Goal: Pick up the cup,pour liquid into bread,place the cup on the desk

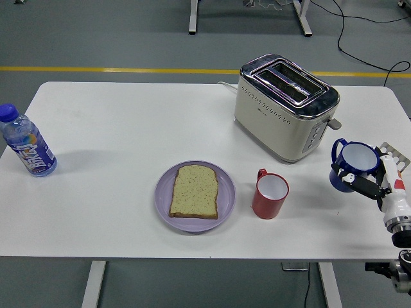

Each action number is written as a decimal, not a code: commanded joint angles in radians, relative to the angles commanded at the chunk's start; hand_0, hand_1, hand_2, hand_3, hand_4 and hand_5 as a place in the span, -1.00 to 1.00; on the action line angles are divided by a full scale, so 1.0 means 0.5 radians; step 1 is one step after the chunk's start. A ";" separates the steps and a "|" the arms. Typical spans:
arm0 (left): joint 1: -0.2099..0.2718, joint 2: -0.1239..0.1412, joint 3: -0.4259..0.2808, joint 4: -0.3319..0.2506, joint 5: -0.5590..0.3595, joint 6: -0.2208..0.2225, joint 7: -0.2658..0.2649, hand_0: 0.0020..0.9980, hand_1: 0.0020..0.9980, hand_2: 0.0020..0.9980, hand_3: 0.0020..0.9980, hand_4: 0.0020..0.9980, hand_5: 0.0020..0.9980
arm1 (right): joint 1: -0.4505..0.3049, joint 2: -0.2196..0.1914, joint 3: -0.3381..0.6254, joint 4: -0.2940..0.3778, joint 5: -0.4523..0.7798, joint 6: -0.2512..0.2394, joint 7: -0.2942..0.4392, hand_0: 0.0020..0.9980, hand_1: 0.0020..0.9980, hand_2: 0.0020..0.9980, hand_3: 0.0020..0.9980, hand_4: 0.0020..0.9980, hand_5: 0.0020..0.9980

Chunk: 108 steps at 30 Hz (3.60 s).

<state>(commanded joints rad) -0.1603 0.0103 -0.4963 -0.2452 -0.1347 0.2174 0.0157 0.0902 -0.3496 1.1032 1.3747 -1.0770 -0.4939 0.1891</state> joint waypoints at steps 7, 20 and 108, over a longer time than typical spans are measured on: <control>-0.004 0.002 0.006 -0.001 -0.007 -0.001 -0.001 0.38 0.51 0.55 0.22 -0.21 1.00 | 0.002 0.020 -0.035 -0.046 0.032 0.014 0.059 -0.19 -0.23 0.03 0.03 0.42 -1.00; -0.008 0.007 0.019 -0.003 -0.024 -0.002 -0.006 0.38 0.51 0.55 0.22 -0.21 1.00 | 0.016 0.042 -0.121 -0.188 0.094 0.058 0.151 -0.19 -0.22 0.04 0.03 0.41 -1.00; -0.011 0.006 0.018 -0.010 0.010 0.000 0.035 0.38 0.51 0.55 0.22 -0.21 1.00 | 0.238 0.165 -0.470 -0.858 0.442 0.159 0.706 -0.10 -0.18 0.06 0.02 0.41 -1.00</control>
<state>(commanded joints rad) -0.1661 0.0134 -0.4872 -0.2500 -0.1297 0.2173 0.0332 0.2092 -0.2670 0.8682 0.9459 -0.8558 -0.4145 0.5423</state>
